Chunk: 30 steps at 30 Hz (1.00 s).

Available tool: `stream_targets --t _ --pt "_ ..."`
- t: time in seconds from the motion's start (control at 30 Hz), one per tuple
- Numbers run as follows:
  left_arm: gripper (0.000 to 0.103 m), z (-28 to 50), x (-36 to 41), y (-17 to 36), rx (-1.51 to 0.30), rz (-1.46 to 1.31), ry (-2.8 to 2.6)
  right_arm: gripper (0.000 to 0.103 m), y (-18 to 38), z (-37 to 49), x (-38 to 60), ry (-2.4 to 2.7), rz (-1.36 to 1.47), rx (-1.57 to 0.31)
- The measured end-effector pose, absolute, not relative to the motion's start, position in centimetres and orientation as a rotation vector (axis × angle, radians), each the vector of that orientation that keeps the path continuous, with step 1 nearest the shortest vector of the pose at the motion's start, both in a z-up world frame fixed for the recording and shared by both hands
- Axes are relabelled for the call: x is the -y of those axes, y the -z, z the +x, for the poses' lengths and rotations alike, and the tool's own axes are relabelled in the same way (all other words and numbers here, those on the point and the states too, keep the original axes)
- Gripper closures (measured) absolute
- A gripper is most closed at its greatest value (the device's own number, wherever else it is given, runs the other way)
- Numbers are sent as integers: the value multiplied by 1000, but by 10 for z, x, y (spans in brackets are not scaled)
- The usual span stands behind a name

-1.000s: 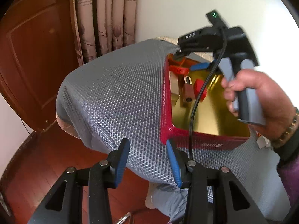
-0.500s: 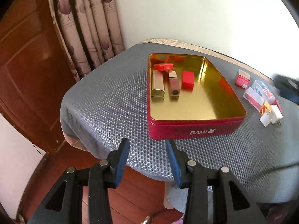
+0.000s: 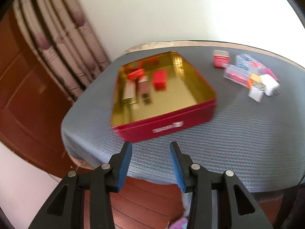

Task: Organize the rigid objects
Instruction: 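Move the left gripper to the beige MARUBI box and grasp it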

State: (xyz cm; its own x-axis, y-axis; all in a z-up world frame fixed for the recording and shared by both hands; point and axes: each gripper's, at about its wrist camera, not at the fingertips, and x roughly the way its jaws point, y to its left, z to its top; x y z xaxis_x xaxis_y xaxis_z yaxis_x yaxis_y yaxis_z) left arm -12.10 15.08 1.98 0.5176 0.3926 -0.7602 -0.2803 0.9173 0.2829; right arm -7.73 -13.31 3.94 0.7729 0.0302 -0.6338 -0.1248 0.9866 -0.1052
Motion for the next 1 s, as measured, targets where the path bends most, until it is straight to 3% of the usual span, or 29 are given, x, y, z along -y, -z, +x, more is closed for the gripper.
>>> stream_targets --t 0.3,0.43,0.73,1.0 --pt "61 -32 -111 -53 -1020 31 -113 1 13 -39 182 35 -85 -768" --pt "61 30 -96 -59 -1029 74 -19 1 10 -43 193 -7 -1 -730" --pt "61 158 -94 -30 -1137 50 87 1 12 -42 189 -118 20 -746" --pt "61 210 -108 -4 -1247 24 84 0 13 -39 192 -157 50 -761"
